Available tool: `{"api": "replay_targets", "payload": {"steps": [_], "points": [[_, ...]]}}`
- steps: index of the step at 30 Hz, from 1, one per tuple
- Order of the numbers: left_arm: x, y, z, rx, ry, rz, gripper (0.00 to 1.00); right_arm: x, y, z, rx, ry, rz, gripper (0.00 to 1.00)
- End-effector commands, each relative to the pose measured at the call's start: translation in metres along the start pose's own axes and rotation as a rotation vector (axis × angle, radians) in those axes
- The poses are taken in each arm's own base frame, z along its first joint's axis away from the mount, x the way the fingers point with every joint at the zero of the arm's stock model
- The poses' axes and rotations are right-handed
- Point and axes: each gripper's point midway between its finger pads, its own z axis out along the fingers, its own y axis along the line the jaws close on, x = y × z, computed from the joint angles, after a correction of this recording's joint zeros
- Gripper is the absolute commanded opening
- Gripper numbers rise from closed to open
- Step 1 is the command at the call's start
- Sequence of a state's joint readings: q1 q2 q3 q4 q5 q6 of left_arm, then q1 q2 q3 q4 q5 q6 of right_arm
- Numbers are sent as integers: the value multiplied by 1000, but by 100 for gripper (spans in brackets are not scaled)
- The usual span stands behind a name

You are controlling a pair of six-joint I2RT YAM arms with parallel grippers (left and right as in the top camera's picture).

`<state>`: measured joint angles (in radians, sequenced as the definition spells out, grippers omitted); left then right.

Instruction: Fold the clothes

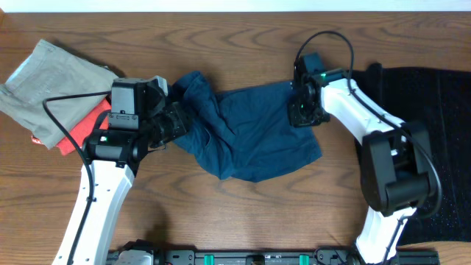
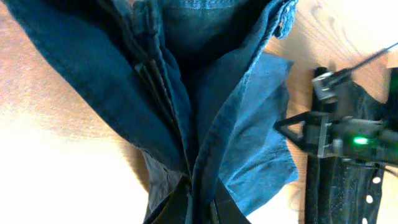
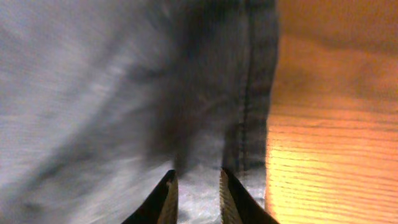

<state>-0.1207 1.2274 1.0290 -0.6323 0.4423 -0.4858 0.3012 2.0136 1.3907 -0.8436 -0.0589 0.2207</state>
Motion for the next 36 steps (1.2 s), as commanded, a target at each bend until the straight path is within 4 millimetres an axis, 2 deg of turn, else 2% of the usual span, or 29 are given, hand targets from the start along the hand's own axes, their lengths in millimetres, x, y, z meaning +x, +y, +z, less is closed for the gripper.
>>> {"api": "replay_targets", "payload": {"steps": [1,6,9,14,19,22,25,28,32,34,36], "points": [[-6,-25,-3,64,-20,8,6,16,2,21,14,65,-29,19],[3,-59,7,140,-12,66,6,32,35,33,-52,91,-77,19],[14,-79,21,178,19,86,6,42,59,34,-67,103,-84,19],[36,-102,52,214,85,142,6,58,90,35,-66,117,-101,19],[55,-117,77,237,135,172,6,69,107,36,-57,121,-135,24],[63,-119,85,236,157,183,6,68,97,35,-4,117,-128,29],[67,-119,86,232,168,186,6,59,72,25,67,111,-82,34],[70,-116,86,219,181,181,6,42,44,0,129,79,-27,36],[78,-107,86,183,218,168,7,15,17,-40,135,3,37,41],[82,-101,86,162,239,159,17,3,6,-61,122,-46,79,48],[86,-98,86,148,255,154,50,-5,-3,-77,103,-89,111,52]]}}
